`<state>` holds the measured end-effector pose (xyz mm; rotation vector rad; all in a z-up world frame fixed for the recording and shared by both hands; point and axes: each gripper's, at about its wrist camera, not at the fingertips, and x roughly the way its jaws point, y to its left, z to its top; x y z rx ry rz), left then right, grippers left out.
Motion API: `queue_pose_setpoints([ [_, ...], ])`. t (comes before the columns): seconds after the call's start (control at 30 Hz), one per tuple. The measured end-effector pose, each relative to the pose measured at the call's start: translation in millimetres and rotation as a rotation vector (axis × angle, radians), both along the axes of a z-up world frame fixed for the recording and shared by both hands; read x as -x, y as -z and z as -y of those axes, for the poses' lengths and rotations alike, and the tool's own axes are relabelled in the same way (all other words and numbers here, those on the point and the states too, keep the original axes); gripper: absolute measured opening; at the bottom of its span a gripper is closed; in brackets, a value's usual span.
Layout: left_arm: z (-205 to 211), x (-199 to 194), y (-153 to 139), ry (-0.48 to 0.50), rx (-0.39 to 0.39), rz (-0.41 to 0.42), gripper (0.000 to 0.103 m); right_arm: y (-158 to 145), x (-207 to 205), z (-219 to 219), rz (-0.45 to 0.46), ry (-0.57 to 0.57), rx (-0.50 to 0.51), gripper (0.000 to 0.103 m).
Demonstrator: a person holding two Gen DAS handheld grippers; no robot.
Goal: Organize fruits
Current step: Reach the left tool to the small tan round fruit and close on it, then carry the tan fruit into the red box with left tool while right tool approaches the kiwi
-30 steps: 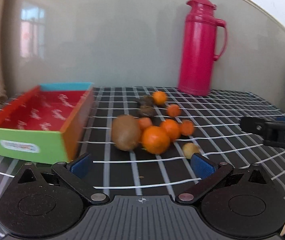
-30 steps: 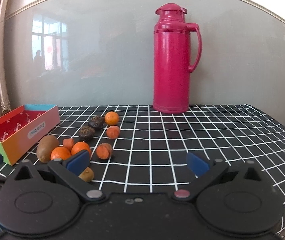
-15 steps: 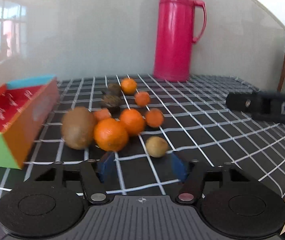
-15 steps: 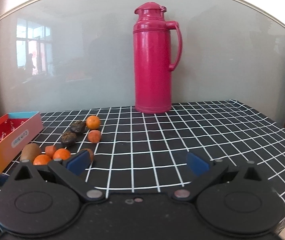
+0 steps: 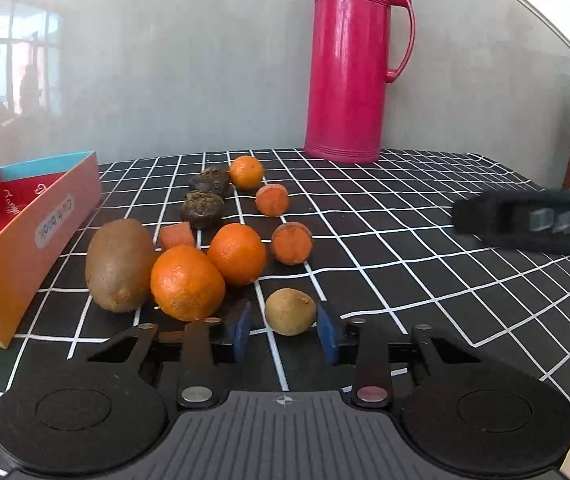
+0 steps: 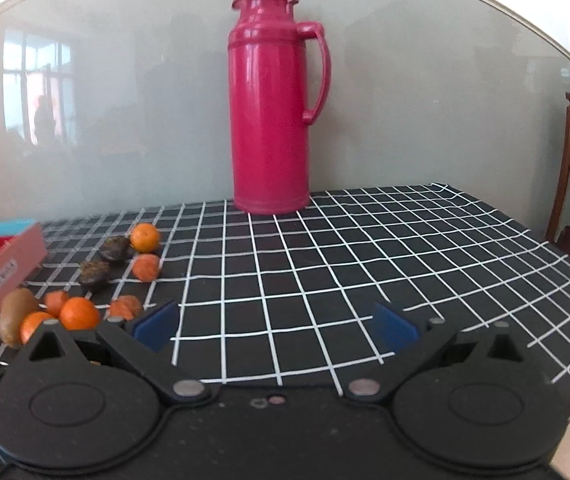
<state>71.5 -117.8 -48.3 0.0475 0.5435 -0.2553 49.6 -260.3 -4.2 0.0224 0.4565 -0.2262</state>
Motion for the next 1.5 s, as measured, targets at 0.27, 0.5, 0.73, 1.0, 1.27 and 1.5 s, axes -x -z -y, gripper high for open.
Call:
queue_pose_setpoints([
  [0.27,-4.1,-1.3,-1.0,0.013,0.021,0.001,0.028,6.0,-8.5,-6.8,-0.027,0.006,-0.008,0.103],
  [0.5,-41.4,10.1,-25.6,-0.020,0.047,0.073,0.028,7.1,-14.1,-12.0,-0.031,0.016,-0.022,0.103],
  [0.73,-93.1,12.1,-47.5,-0.113,0.033,0.152,0.028,7.5,-19.9,-38.9,-0.024,-0.041,-0.009,0.103],
  [1.0,-165.1,-11.3,-54.5,-0.288,0.032,0.148,0.028,7.2,-22.9,-58.2,-0.026,-0.091,0.009,0.103],
  [1.27,-194.3,-13.0,-44.8,-0.368,0.021,0.127,0.028,6.6,-21.6,-62.8,-0.018,-0.109,0.007,0.103],
  [1.5,-195.3,1.7,-43.9,-0.401,0.007,0.175,0.080,4.8,-22.1,-71.7,-0.004,-0.139,-0.004,0.103],
])
